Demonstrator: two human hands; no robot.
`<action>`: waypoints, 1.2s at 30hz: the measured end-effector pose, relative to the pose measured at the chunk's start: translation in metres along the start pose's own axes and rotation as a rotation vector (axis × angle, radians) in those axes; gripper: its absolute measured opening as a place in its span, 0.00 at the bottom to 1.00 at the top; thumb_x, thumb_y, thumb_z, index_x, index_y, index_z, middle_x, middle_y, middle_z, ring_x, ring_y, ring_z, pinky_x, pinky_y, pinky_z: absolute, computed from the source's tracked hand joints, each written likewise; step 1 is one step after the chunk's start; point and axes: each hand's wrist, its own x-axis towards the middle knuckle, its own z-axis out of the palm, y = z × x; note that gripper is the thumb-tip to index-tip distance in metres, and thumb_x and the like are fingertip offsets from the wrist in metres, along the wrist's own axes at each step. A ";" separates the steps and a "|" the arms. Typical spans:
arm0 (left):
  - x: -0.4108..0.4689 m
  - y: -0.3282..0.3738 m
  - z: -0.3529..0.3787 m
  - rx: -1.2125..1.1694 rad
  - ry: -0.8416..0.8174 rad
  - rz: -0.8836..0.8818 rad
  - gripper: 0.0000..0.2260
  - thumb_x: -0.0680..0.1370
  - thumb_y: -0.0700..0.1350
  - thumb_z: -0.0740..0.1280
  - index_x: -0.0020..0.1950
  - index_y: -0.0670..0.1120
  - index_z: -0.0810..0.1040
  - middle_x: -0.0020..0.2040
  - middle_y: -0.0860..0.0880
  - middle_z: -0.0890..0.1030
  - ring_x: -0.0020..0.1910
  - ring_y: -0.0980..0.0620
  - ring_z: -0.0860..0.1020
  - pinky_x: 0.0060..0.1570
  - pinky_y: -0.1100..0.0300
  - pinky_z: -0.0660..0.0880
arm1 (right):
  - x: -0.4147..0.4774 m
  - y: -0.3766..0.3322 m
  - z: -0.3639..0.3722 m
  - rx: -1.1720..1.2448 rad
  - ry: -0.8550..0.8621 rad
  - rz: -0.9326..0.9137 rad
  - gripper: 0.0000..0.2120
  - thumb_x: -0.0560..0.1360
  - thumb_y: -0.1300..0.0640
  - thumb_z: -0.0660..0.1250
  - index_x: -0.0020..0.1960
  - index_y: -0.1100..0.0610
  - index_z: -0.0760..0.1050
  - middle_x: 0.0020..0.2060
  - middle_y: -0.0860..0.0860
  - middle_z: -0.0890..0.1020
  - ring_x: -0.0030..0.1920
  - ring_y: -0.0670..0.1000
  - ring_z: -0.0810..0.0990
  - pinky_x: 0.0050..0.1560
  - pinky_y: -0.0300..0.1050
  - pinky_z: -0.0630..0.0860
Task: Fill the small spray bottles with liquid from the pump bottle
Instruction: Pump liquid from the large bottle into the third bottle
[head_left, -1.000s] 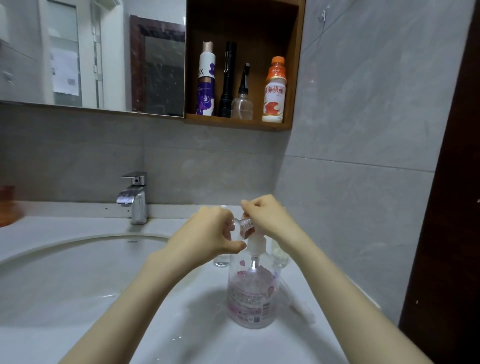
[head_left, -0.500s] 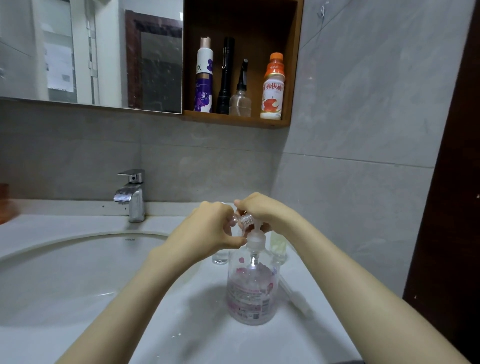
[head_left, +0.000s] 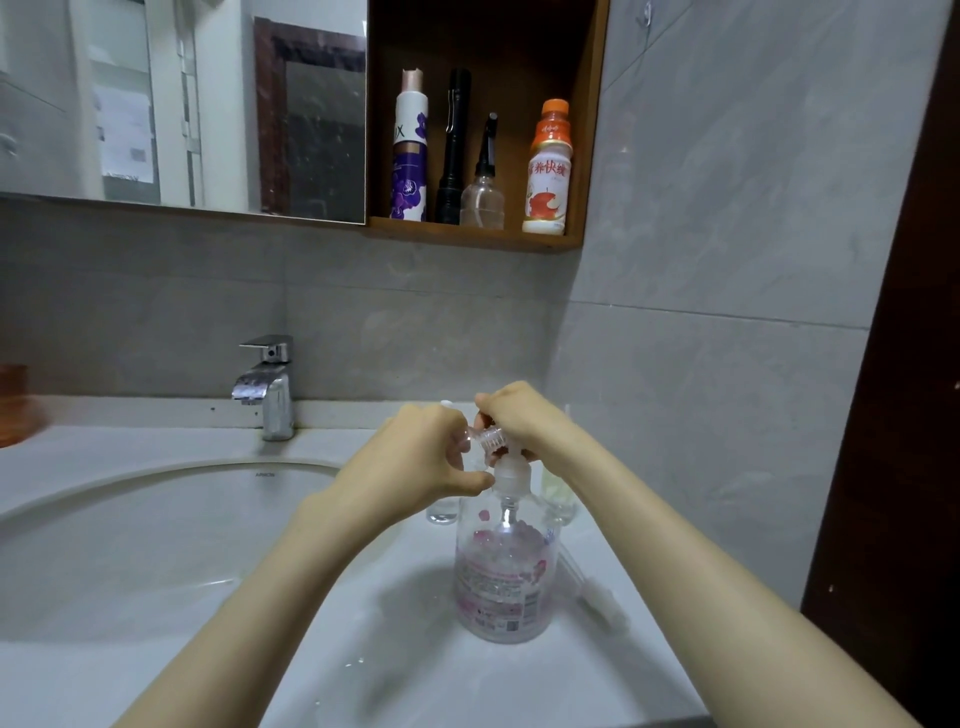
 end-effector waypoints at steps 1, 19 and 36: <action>0.001 0.000 0.000 0.004 0.003 0.004 0.12 0.68 0.49 0.75 0.41 0.42 0.78 0.32 0.57 0.75 0.30 0.60 0.73 0.32 0.68 0.66 | 0.001 0.000 0.000 -0.002 0.015 0.001 0.16 0.81 0.56 0.53 0.37 0.59 0.70 0.29 0.55 0.74 0.28 0.54 0.73 0.30 0.40 0.65; 0.000 0.000 -0.002 -0.028 0.046 -0.003 0.13 0.68 0.52 0.74 0.37 0.42 0.77 0.32 0.52 0.80 0.31 0.57 0.75 0.38 0.55 0.75 | -0.007 -0.009 -0.005 -0.072 -0.093 0.081 0.16 0.79 0.58 0.53 0.36 0.58 0.73 0.31 0.53 0.76 0.31 0.53 0.74 0.36 0.43 0.71; -0.002 0.002 0.000 -0.044 0.024 -0.025 0.15 0.68 0.50 0.75 0.30 0.49 0.69 0.31 0.55 0.76 0.29 0.60 0.72 0.32 0.63 0.68 | -0.006 -0.003 -0.003 0.048 -0.007 0.051 0.15 0.81 0.57 0.53 0.37 0.57 0.70 0.29 0.53 0.74 0.24 0.52 0.73 0.27 0.38 0.64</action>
